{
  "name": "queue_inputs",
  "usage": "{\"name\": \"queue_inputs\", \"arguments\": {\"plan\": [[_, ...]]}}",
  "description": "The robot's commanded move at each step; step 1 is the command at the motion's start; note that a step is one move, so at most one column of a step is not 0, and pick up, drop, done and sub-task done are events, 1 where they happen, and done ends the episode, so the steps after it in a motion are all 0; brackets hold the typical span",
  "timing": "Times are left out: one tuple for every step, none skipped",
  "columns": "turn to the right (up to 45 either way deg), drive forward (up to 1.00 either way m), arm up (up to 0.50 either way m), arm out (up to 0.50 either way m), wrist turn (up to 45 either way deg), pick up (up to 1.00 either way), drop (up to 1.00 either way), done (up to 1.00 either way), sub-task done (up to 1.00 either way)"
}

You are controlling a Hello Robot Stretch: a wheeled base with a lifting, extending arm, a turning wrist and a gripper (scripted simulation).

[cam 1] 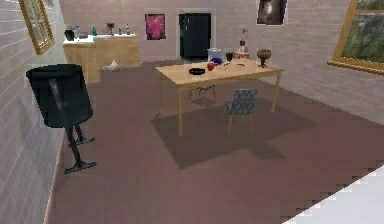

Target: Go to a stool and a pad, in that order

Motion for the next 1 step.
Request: {"name": "queue_inputs", "arguments": {"plan": [[27.0, 0.00, 0.00, 0.00, 0.0, 0.00, 0.00, 0.00, 0.00]]}}
